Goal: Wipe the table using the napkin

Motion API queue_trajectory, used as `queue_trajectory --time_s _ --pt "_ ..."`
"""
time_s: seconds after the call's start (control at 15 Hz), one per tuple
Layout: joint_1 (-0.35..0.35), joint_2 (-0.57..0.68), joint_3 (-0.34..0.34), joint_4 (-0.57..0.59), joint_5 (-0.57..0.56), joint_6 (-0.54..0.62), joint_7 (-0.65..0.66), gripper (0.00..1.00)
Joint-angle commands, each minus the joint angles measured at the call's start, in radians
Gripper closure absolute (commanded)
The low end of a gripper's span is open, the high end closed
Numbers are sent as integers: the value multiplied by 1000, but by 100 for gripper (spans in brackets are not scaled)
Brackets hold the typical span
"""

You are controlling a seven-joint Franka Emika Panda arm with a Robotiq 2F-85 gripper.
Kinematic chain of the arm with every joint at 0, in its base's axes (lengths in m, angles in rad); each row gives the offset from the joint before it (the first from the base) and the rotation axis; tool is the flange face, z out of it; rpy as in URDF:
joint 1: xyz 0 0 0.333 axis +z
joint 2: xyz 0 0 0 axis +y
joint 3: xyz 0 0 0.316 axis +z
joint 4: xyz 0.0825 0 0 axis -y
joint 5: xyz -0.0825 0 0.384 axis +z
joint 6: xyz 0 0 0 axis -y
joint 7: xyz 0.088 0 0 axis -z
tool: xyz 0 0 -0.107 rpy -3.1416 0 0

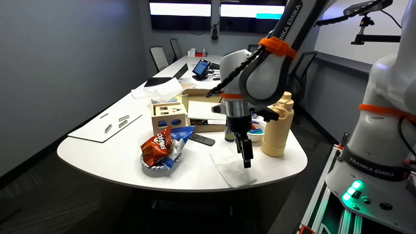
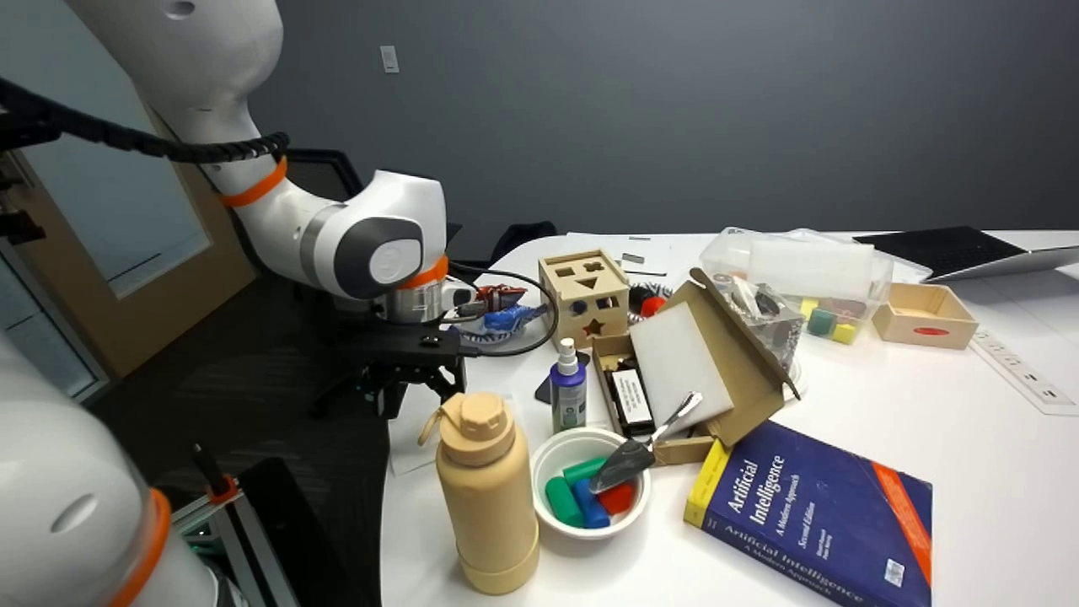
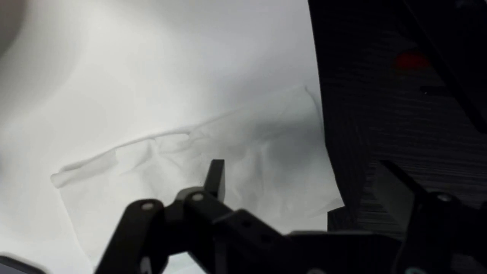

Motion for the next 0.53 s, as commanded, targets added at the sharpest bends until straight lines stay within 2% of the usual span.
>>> queue_trajectory --time_s 0.0,0.27,0.47 --pt "-16 65 38 1 -17 100 22 0" --pt "-24 113 50 1 -92 203 65 0" --pt "-19 133 21 3 -228 261 140 0"
